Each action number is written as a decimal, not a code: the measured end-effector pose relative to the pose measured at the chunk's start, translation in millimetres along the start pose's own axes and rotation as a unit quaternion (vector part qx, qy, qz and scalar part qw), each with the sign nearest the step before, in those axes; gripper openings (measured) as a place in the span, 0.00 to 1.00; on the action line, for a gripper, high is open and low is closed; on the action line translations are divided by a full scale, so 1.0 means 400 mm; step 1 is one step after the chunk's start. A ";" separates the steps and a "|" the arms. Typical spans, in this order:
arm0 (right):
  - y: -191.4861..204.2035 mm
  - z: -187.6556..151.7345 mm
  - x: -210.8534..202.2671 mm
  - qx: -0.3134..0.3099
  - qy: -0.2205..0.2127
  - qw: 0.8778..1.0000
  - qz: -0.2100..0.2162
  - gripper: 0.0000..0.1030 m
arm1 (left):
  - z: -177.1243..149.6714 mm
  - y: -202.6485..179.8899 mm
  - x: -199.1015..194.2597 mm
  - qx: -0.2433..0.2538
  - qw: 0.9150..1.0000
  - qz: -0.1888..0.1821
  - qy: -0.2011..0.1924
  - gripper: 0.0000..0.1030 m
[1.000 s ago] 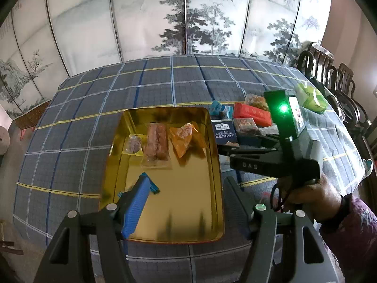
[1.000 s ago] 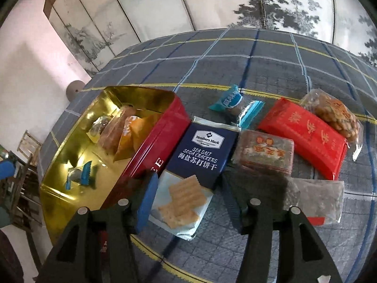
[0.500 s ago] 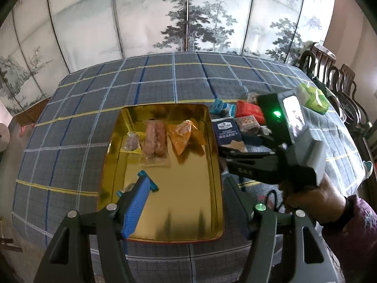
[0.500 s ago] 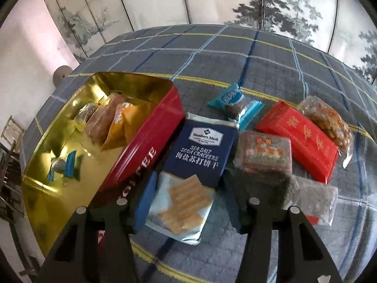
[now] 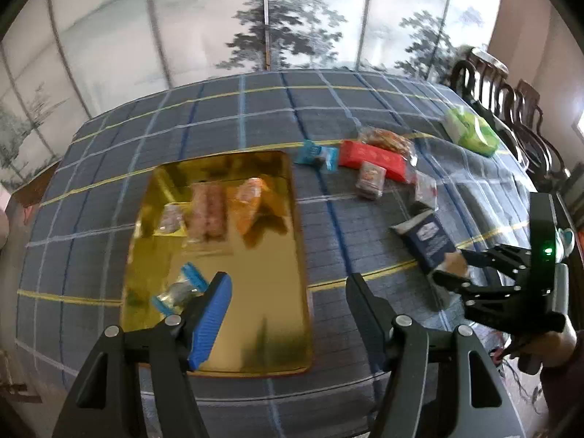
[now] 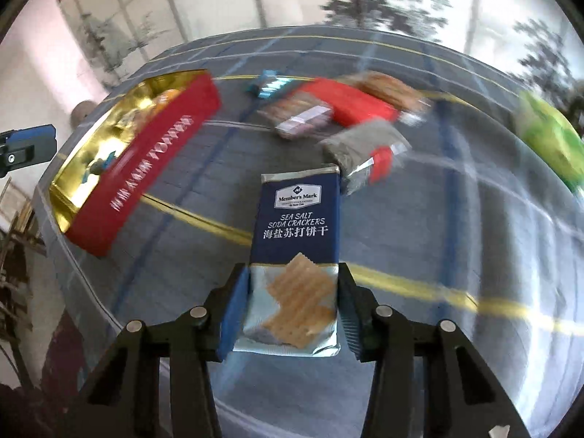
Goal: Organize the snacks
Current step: 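Lift the cracker pack with the right gripper while the left gripper reaches the brown-label cake packet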
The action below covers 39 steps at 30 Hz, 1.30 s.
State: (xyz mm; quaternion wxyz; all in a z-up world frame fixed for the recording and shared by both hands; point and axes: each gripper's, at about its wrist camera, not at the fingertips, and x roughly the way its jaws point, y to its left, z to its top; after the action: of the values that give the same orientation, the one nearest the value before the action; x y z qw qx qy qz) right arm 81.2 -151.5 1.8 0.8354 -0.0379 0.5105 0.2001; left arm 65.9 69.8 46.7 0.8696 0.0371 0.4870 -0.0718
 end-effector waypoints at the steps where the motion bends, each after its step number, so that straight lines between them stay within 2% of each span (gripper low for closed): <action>1: -0.021 -0.015 -0.011 0.005 0.000 1.000 -0.003 0.42 | 0.004 -0.012 0.008 0.005 1.000 0.000 0.002 0.64; 4: -0.064 -0.028 -0.029 0.022 -0.007 0.999 -0.023 0.49 | 0.017 -0.048 0.030 0.021 1.000 -0.010 0.006 0.64; 6: -0.074 -0.024 -0.026 0.024 -0.007 0.999 -0.027 0.58 | 0.033 -0.078 0.048 0.035 0.999 -0.012 0.009 0.64; 9: -0.068 -0.022 -0.013 0.015 -0.012 0.999 -0.031 0.59 | 0.057 -0.109 0.071 0.046 0.999 -0.014 0.011 0.64; 10: -0.063 -0.021 -0.004 0.013 -0.013 0.999 -0.031 0.57 | 0.063 -0.117 0.080 0.048 0.999 -0.011 0.012 0.64; 11: -0.056 -0.018 0.000 0.008 -0.018 0.999 -0.040 0.48 | 0.069 -0.123 0.087 0.050 0.999 -0.010 0.014 0.65; 12: -0.054 -0.017 -0.001 0.003 -0.021 0.999 -0.048 0.45 | 0.080 -0.132 0.100 0.054 0.998 -0.008 0.016 0.65; 14: -0.073 -0.020 -0.008 0.015 -0.026 0.999 -0.039 0.45 | 0.094 -0.144 0.116 0.063 0.998 -0.007 0.015 0.64; 16: -0.105 -0.035 -0.029 0.018 -0.043 0.997 -0.055 0.45 | 0.113 -0.158 0.136 0.076 0.997 -0.008 0.013 0.64; 19: -0.213 -0.049 -0.090 0.067 -0.076 0.993 -0.063 0.45 | 0.147 -0.182 0.175 0.101 0.995 -0.024 0.010 0.64; 21: -0.300 -0.053 -0.131 0.107 -0.100 0.985 -0.092 0.45 | 0.171 -0.193 0.205 0.106 0.994 -0.028 0.010 0.64; 26: -0.442 -0.055 -0.138 0.164 -0.106 0.973 -0.125 0.45 | 0.224 -0.215 0.286 0.118 0.992 -0.026 0.022 0.64; 30: -0.473 -0.065 -0.109 0.176 -0.106 0.970 -0.130 0.45 | 0.244 -0.244 0.339 0.145 0.988 -0.017 0.039 0.64; 33: -0.487 -0.075 -0.092 0.189 -0.114 0.968 -0.123 0.45 | 0.260 -0.246 0.383 0.146 0.988 -0.007 0.056 0.65; 39: -0.494 -0.076 -0.090 0.190 -0.116 0.967 -0.125 0.45 | 0.274 -0.252 0.438 0.147 0.986 -0.012 0.077 0.64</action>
State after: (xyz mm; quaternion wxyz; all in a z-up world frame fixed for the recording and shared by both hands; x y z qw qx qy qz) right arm 115.2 -351.6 -9.4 0.8990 0.0819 0.4303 -0.0038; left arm 231.9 -60.1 -44.7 0.8135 0.1643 0.5375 -0.1495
